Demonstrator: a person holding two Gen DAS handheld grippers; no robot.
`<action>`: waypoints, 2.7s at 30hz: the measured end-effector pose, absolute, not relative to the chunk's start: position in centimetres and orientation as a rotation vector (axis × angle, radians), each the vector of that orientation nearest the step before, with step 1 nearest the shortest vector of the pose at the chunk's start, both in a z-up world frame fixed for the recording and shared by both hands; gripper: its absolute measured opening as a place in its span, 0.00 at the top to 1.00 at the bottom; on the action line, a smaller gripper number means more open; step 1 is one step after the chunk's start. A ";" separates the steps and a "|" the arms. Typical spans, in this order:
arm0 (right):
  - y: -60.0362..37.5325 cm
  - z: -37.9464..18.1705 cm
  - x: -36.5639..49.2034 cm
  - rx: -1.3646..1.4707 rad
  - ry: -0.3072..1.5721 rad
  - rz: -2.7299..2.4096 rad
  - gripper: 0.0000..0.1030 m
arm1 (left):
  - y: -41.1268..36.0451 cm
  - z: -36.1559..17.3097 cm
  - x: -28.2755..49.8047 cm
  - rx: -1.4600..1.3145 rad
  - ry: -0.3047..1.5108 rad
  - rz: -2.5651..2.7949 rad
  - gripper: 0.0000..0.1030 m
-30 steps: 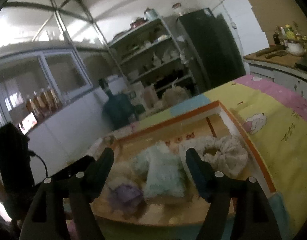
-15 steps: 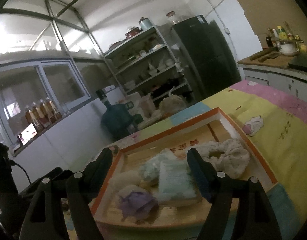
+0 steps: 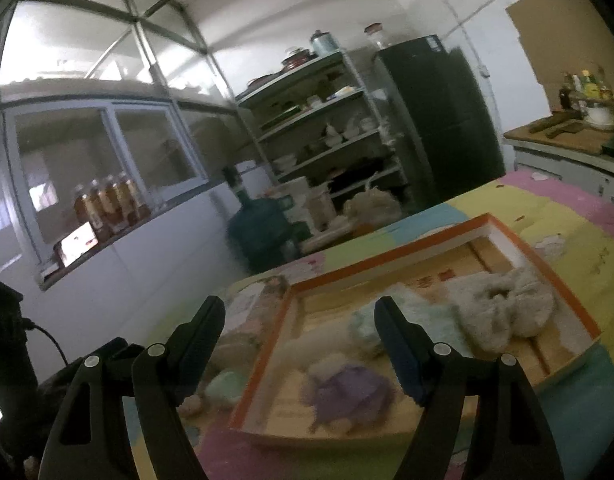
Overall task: Organize soft objects
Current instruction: 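Withdraw both grippers from the tray back toward the pile, then grasp the yellow-white plush toy with the left gripper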
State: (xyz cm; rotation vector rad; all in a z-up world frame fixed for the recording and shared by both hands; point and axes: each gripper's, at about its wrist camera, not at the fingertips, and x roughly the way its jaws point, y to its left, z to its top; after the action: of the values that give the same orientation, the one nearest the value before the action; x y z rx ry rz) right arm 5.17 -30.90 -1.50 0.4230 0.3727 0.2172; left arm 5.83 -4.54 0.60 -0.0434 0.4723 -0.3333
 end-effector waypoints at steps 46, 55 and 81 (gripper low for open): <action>-11.2 -2.6 8.2 0.191 0.545 0.481 0.24 | 12.6 -7.3 17.6 -0.004 0.817 -0.295 0.30; -10.9 -3.0 9.4 0.198 0.564 0.496 0.24 | 12.7 -9.0 18.9 -0.028 0.861 -0.335 0.62; -6.5 -7.2 17.7 0.035 0.732 0.470 0.64 | 16.1 -5.8 11.7 -0.214 0.701 -0.173 0.63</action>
State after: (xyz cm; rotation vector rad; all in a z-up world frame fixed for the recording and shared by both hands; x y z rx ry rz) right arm 17.72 -6.49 -7.22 0.0347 0.7318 0.4699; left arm 11.65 16.10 -5.77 -0.2144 0.7012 -0.1731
